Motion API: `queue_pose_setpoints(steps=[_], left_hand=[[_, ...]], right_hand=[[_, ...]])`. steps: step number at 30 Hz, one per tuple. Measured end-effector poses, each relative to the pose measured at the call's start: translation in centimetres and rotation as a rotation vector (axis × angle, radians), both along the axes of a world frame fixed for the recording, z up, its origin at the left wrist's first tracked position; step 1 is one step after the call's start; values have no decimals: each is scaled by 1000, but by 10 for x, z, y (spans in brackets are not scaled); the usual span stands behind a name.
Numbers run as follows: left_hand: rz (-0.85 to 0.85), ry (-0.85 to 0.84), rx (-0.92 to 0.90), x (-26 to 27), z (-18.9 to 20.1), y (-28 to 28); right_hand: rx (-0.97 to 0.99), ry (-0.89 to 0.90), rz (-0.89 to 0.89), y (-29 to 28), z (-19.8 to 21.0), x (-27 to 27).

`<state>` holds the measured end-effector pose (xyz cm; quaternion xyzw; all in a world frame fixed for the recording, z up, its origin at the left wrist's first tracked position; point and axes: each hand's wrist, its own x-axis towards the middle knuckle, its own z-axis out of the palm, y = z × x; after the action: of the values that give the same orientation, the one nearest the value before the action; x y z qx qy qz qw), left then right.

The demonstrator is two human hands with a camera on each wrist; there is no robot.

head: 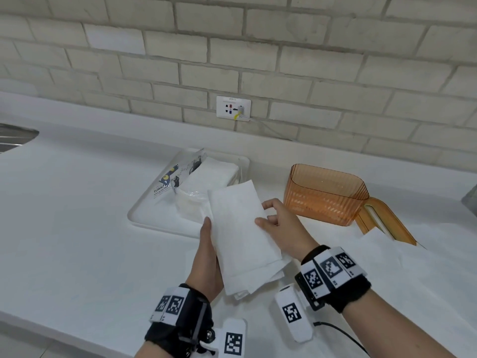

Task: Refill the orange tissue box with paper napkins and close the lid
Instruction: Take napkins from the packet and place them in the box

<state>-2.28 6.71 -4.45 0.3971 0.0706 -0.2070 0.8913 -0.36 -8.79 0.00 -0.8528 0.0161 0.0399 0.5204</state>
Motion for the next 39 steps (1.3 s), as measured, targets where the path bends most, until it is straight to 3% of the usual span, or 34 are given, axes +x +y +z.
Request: queue_pose_setpoints(steps=[3, 8, 10, 15, 20, 24, 33, 39], left_hand=[[24, -9, 76, -3, -3, 1], [63, 35, 120, -3, -2, 3], [69, 45, 110, -2, -2, 7], [94, 50, 113, -2, -5, 14], [13, -14, 159, -3, 1, 9], [54, -19, 259, -2, -3, 13], [66, -15, 223, -2, -2, 34], [234, 8, 288, -4, 1, 60]], right_hand=[[-187, -138, -52, 3, -3, 2], [-249, -238, -79, 4, -1, 7], [-215, -195, -82, 0, 6, 9], [-265, 57, 189, -12, 13, 8], [-325, 25, 258, 1, 7, 6], [-335, -22, 221, 9, 4, 12], [-271, -62, 287, 24, 10, 22], [-335, -3, 322, 20, 11, 9]])
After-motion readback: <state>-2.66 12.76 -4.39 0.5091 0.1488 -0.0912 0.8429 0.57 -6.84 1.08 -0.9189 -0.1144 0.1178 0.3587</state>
